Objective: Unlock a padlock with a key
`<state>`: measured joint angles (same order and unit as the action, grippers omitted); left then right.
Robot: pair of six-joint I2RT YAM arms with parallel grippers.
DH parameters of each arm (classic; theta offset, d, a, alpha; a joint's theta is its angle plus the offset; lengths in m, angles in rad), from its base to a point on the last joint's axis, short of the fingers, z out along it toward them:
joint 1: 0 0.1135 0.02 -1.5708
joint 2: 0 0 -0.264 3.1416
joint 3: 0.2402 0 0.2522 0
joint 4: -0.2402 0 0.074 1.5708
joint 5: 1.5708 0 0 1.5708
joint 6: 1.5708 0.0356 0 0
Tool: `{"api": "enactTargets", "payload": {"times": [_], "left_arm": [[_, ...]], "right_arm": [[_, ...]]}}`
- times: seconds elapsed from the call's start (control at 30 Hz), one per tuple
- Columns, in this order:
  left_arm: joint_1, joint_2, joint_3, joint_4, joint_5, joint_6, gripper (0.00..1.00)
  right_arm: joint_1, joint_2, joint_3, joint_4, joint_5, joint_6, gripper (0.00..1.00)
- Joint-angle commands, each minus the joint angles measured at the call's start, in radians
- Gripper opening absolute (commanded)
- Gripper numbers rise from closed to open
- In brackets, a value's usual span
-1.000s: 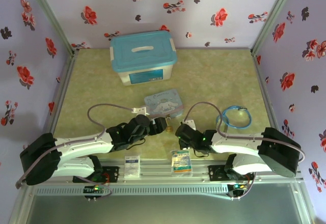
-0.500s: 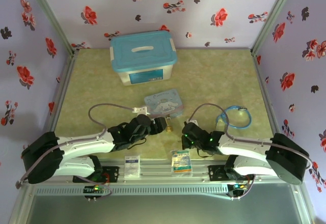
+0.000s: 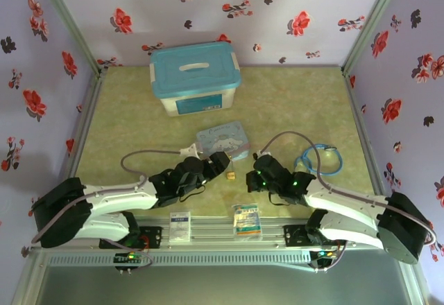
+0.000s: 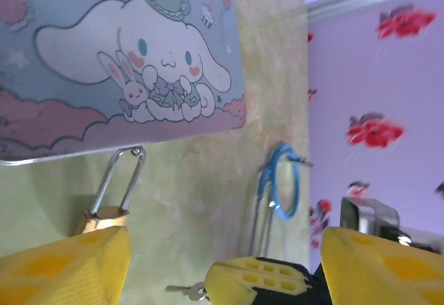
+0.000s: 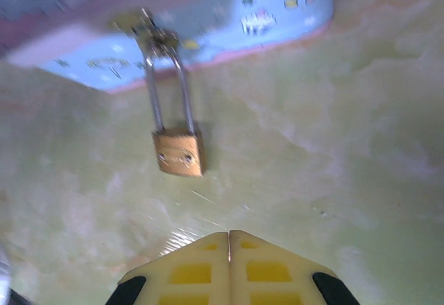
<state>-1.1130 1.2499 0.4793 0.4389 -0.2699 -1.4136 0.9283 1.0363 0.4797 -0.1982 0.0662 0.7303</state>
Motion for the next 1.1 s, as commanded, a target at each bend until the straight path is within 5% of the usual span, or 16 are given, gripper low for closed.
{"api": "enactTargets", "payload": {"times": [0.0, 0.27, 0.6, 1.07], "left_arm": [[-0.036, -0.045, -0.009, 0.103, -0.142, -0.178, 0.75], [-0.037, -0.119, 0.002, 0.001, -0.182, -0.397, 0.88], [-0.045, 0.053, 0.002, 0.243, -0.151, -0.482, 0.97], [-0.05, 0.164, -0.02, 0.473, -0.189, -0.548, 0.95]], "right_arm": [[-0.014, -0.048, 0.059, -0.025, 0.043, 0.036, 0.0], [-0.02, -0.094, 0.073, 0.138, 0.045, 0.058, 0.0], [-0.02, 0.006, 0.119, 0.368, -0.027, 0.038, 0.0], [0.003, 0.116, 0.074, 0.626, -0.118, 0.094, 0.0]]}}
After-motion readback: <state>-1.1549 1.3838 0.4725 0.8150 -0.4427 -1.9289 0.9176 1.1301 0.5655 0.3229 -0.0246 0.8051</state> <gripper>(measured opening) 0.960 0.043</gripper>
